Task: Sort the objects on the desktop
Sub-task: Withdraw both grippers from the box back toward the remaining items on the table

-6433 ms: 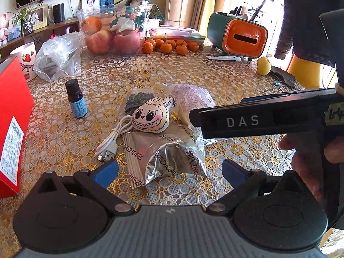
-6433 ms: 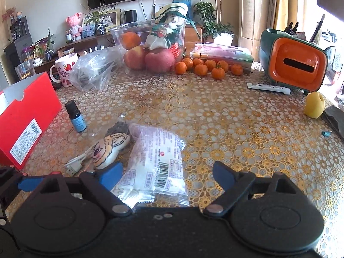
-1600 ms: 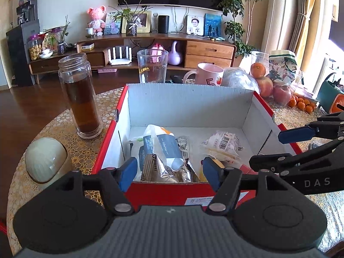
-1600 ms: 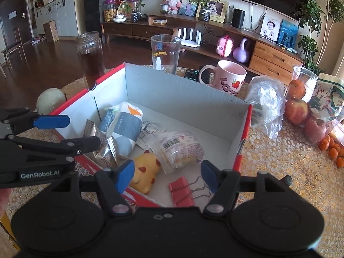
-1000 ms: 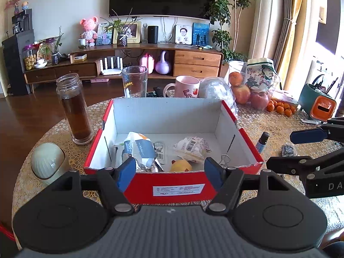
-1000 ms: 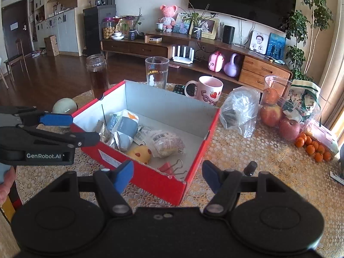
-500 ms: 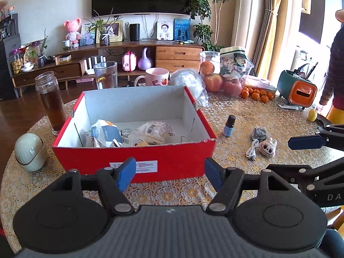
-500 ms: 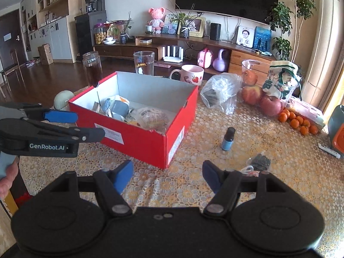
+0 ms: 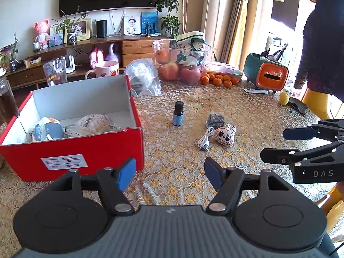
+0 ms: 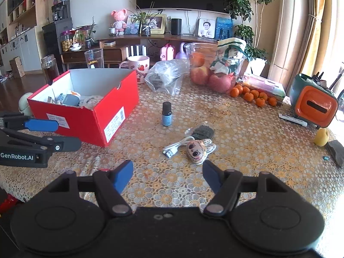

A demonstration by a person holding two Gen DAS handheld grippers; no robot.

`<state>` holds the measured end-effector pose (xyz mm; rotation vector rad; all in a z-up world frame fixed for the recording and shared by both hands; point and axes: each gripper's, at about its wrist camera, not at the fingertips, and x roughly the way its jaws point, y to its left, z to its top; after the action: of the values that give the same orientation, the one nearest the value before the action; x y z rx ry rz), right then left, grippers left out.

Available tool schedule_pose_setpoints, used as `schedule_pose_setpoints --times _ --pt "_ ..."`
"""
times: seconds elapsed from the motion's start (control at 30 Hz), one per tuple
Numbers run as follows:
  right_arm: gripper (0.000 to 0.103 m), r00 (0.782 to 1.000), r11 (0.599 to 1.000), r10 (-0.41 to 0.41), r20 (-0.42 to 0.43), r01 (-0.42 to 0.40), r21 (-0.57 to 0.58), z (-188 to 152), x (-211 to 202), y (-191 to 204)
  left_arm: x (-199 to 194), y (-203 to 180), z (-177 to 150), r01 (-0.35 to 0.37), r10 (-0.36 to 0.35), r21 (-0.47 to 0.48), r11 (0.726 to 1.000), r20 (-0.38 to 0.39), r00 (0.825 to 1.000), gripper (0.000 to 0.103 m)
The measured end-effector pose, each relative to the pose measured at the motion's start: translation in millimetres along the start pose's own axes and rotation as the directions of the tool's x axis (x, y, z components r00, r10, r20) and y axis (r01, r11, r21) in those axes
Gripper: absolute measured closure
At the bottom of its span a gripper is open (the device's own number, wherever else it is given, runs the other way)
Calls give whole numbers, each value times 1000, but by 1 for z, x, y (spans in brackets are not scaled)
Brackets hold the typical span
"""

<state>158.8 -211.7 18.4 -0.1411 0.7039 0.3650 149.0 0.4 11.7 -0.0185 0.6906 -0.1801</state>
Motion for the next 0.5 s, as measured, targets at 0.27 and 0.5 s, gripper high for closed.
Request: schedule_pose_setpoints --times 0.27,0.5 --pt "32 1000 1000 -22 -15 22 9 -6 25 -28 40 -25 14 32 -31 11 999 -23 999 34" --pt "30 999 1000 -16 -42 17 20 -7 59 -46 81 -36 30 35 -35 -2 999 -36 999 19"
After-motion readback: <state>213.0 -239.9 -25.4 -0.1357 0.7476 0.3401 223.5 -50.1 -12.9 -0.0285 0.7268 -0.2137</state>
